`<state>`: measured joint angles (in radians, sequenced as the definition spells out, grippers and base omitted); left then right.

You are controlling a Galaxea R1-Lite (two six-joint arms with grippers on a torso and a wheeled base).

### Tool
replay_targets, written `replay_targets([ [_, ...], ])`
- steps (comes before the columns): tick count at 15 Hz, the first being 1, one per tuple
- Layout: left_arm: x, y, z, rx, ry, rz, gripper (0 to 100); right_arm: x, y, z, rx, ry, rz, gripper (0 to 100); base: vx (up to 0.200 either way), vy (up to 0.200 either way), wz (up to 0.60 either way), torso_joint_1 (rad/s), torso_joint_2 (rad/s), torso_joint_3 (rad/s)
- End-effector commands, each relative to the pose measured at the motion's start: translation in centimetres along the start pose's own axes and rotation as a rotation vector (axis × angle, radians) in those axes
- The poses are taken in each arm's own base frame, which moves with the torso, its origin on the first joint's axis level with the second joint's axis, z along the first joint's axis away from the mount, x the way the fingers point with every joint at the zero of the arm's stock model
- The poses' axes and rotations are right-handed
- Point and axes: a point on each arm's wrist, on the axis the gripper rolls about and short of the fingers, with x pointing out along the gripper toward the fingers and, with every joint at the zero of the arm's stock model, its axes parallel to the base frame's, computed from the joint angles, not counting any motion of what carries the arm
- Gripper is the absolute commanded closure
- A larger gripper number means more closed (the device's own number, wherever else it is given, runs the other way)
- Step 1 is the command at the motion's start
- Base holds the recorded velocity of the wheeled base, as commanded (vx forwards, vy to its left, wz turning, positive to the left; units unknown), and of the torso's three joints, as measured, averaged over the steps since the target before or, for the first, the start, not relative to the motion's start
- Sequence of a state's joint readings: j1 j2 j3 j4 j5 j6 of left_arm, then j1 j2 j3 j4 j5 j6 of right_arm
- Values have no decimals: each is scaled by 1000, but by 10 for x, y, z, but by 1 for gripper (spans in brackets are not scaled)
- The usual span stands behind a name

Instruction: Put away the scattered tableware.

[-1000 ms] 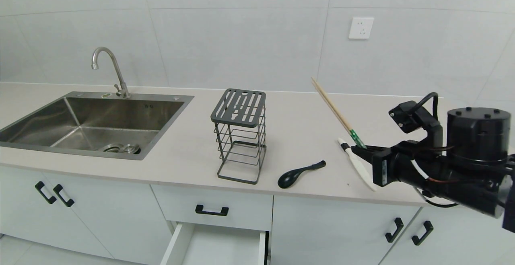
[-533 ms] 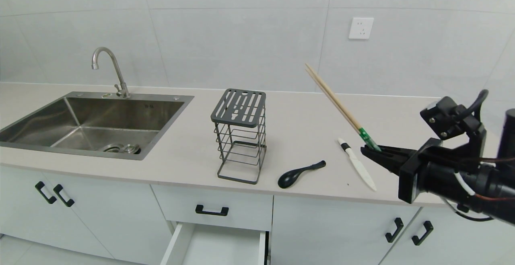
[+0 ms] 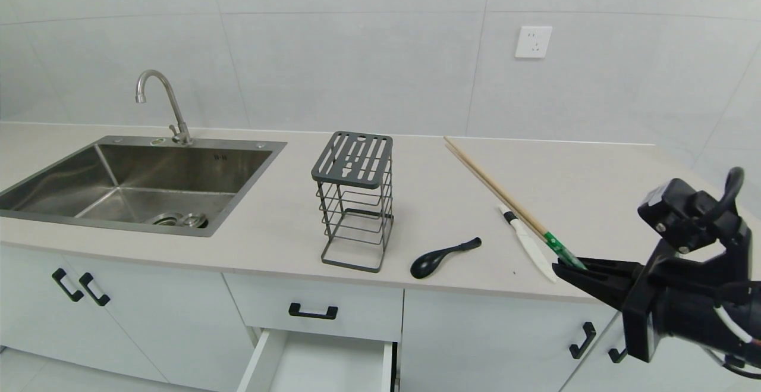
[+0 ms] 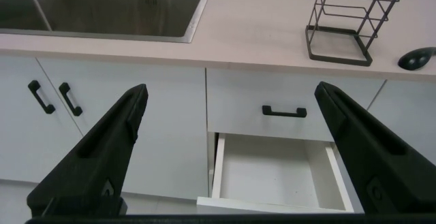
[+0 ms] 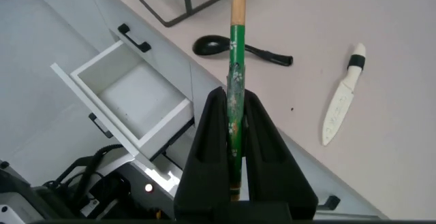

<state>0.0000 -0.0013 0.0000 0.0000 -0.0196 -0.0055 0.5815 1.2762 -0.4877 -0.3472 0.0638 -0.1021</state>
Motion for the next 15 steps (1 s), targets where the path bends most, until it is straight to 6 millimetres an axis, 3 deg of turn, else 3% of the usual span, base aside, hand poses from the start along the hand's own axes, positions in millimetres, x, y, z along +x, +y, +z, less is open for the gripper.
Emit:
replay_targets([
  [1, 0, 0, 0, 1, 1, 0, 0, 11, 9, 4, -22, 18, 50, 100, 0, 0, 0, 0, 0, 0],
  [6, 0, 0, 0, -1, 1, 0, 0, 45, 36, 29, -91, 15, 120, 100, 0, 0, 0, 0, 0, 0],
  [12, 0, 0, 0, -1, 1, 0, 0, 88, 70, 45, -138, 31, 228, 100, 0, 0, 0, 0, 0, 0],
  [15, 0, 0, 0, -1, 1, 0, 0, 109, 85, 43, -153, 59, 260, 100, 0, 0, 0, 0, 0, 0],
])
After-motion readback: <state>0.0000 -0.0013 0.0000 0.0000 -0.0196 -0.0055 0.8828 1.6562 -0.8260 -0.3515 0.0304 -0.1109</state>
